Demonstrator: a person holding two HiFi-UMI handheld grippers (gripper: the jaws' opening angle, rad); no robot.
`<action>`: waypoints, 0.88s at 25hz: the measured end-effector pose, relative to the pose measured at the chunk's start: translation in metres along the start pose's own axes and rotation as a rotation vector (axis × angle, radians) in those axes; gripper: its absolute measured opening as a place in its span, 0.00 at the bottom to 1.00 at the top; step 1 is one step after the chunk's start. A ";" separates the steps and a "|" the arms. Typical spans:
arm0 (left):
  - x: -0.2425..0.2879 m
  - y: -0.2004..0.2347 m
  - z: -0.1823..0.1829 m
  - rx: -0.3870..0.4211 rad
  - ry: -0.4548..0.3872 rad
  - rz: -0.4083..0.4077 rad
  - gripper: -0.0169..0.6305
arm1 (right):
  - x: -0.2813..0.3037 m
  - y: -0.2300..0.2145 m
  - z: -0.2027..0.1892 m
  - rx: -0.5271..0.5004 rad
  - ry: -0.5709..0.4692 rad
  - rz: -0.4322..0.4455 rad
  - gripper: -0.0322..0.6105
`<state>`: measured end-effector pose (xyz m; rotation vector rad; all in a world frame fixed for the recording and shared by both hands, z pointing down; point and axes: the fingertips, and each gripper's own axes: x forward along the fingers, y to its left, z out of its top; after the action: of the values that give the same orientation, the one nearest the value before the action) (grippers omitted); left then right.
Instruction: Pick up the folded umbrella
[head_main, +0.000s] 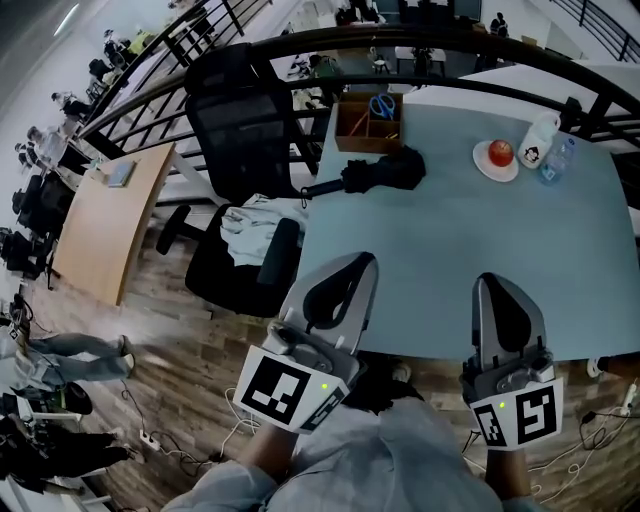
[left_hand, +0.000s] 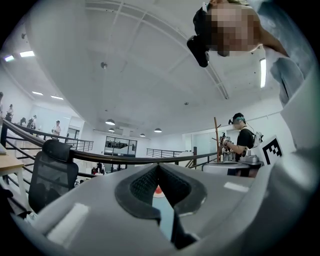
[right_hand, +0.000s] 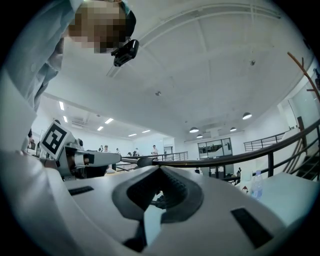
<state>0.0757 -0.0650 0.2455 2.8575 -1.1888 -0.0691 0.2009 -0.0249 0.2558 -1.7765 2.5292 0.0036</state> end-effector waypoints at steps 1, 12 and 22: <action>0.000 0.002 0.000 -0.005 0.003 0.003 0.03 | 0.000 0.000 0.000 0.001 0.001 -0.003 0.05; 0.017 0.030 -0.001 -0.047 0.010 -0.008 0.03 | 0.026 -0.001 -0.002 0.009 0.032 -0.015 0.05; 0.041 0.069 -0.006 -0.055 0.035 0.028 0.03 | 0.053 -0.002 -0.009 0.022 0.060 -0.030 0.05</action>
<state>0.0557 -0.1424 0.2548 2.7828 -1.2002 -0.0501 0.1846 -0.0756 0.2622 -1.8335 2.5321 -0.0796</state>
